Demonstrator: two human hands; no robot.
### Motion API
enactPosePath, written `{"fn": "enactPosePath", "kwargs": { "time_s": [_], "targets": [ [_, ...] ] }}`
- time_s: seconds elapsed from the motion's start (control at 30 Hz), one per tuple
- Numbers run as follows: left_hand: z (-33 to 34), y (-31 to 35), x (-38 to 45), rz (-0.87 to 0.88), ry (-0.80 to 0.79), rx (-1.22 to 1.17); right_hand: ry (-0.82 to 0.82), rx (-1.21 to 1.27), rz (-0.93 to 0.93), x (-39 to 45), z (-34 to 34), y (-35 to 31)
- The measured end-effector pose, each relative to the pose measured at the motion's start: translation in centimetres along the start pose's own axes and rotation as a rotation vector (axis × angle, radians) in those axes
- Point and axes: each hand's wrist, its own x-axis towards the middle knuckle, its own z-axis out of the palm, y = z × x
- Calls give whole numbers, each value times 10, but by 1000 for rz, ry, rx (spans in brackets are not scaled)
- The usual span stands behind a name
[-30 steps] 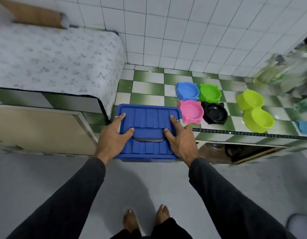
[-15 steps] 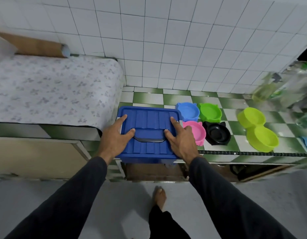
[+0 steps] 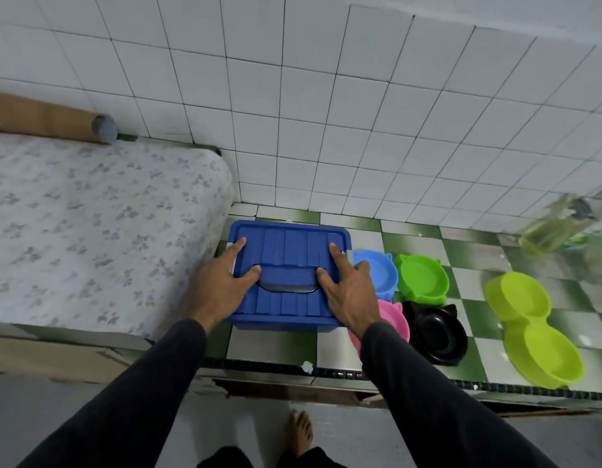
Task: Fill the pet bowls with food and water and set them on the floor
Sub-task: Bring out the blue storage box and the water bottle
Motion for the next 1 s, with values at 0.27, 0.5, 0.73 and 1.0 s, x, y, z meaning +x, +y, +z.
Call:
{"fn": "enactPosePath", "kwargs": {
  "time_s": [0.27,0.5,0.73,1.0],
  "targets": [
    [13,-11,45,-38,-7,6,54,381,141,43,12,-1],
    [20,-18,88,15,-38,53,35,436,165,73,24,-4],
    [31,-23,122,-3,-95,52,92,646,333,104,34,0],
    [39,-20,145,12,-83,133,28,619,340,131,37,5]
  ]
}}
